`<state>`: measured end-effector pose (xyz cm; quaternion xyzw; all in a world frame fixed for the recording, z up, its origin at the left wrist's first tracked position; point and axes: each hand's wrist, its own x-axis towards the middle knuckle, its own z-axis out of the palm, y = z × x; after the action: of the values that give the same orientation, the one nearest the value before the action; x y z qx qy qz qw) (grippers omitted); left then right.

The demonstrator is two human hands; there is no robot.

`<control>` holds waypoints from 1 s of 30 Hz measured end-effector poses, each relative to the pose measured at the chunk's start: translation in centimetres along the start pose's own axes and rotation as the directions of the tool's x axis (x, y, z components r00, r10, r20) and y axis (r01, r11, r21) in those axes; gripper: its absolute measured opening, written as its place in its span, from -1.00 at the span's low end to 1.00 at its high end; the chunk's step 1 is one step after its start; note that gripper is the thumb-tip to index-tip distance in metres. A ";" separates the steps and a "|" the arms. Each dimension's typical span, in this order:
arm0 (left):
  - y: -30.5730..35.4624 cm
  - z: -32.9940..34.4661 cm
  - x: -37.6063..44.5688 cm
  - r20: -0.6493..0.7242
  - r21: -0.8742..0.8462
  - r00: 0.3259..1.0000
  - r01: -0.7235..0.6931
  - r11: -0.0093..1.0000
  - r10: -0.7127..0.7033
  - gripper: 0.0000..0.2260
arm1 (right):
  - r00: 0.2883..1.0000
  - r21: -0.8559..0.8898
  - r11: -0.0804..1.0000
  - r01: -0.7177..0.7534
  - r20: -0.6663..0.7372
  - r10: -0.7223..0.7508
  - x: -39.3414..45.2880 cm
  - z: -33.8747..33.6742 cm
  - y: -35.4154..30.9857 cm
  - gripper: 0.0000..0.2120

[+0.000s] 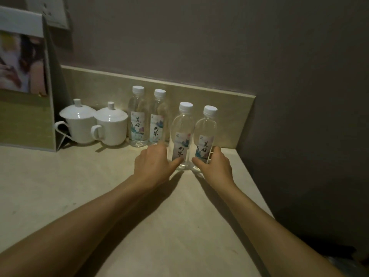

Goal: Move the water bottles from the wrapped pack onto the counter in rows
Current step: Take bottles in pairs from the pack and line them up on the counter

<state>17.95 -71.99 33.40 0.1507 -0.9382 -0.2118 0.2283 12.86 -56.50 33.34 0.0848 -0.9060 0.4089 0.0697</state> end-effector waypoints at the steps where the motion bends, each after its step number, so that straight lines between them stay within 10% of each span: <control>1: -0.1 -0.1 0.1 0.006 0.029 1.000 -0.004 1.000 0.004 -0.59 | 1.000 -0.022 1.000 0.001 -0.012 -0.002 0.0 0.1 0.0 -0.54; 30: 1.0 2.1 5.0 0.067 0.210 0.996 -0.064 0.976 0.051 -0.71 | 0.999 0.017 0.999 -0.029 0.033 0.028 5.0 2.0 -2.0 -0.57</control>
<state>12.49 -72.30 33.97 0.1404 -0.9660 -0.1083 0.1883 8.26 -59.77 34.42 0.0791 -0.9045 0.4163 0.0482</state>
